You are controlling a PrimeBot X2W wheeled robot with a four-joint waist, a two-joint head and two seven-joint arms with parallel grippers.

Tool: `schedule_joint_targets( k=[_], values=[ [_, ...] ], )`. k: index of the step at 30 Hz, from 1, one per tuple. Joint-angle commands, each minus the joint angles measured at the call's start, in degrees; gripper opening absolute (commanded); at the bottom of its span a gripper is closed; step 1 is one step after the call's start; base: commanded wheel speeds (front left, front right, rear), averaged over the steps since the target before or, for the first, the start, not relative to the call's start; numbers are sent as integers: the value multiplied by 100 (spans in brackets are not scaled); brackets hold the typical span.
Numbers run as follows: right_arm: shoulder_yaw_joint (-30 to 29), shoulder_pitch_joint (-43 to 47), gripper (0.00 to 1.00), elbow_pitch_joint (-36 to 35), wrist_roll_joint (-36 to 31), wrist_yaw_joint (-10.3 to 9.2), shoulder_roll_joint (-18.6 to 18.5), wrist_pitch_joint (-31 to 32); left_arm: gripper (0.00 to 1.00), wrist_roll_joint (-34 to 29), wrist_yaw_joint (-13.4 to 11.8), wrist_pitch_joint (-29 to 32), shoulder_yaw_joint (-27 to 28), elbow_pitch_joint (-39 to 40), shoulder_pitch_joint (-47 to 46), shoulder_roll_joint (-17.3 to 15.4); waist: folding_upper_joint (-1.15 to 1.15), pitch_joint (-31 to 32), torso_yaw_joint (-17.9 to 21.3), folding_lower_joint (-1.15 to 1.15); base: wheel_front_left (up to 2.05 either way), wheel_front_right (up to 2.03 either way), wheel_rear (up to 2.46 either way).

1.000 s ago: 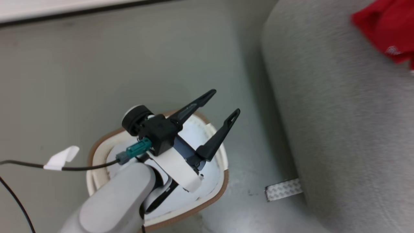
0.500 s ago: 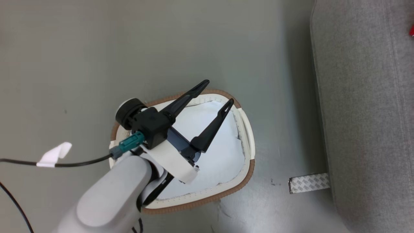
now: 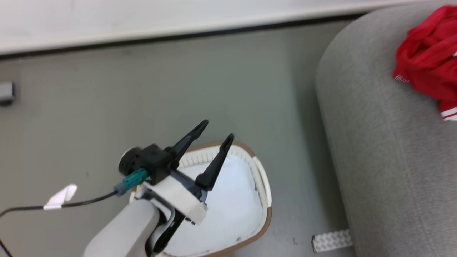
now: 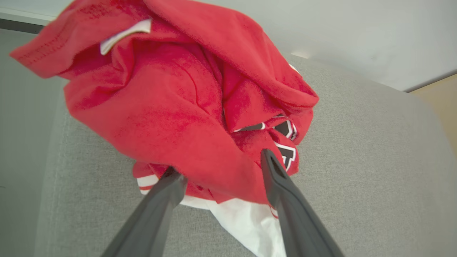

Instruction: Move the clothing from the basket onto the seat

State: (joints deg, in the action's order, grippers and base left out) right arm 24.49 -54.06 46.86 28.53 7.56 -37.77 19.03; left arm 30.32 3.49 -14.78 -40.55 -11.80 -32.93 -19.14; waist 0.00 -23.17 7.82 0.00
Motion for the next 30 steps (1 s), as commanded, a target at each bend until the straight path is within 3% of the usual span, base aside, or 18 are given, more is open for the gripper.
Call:
schedule_joint_targets(
  k=[1, 5, 12, 19, 23, 30],
  values=[
    [72, 136, 100, -48, 87, -14, -105, 18, 100, 89, -43, -32, 59, -30, 172, -45, 0, 687, 116, 0, 0, 0, 0],
    [304, 384, 100, -420, 299, -14, -319, -96, 100, 214, -217, -40, 338, -15, 571, -87, 0, 1319, 133, 0, 0, 0, 0],
    [293, 948, 100, -1265, 871, -14, -310, -604, 100, 390, -491, -40, 1025, 225, 1262, -137, 0, 2104, -6, 0, 0, 0, 0],
    [17, 1710, 100, -2174, 1391, -13, 90, -1009, 100, 616, -747, -37, 1692, 435, 1940, -170, 0, 2469, -246, 0, 0, 0, 0],
    [-426, 2256, 100, -2511, 1231, -13, 392, -1482, 100, 555, -888, -38, 2010, 549, 2323, -146, 0, 2579, -366, 0, 0, 0, 0],
    [-1290, 3511, 100, -3027, 501, -14, 1412, -2326, 100, 124, -1090, -38, 2604, 729, 2927, 121, 0, 2656, -497, 0, 0, 0, 0]
  ],
)
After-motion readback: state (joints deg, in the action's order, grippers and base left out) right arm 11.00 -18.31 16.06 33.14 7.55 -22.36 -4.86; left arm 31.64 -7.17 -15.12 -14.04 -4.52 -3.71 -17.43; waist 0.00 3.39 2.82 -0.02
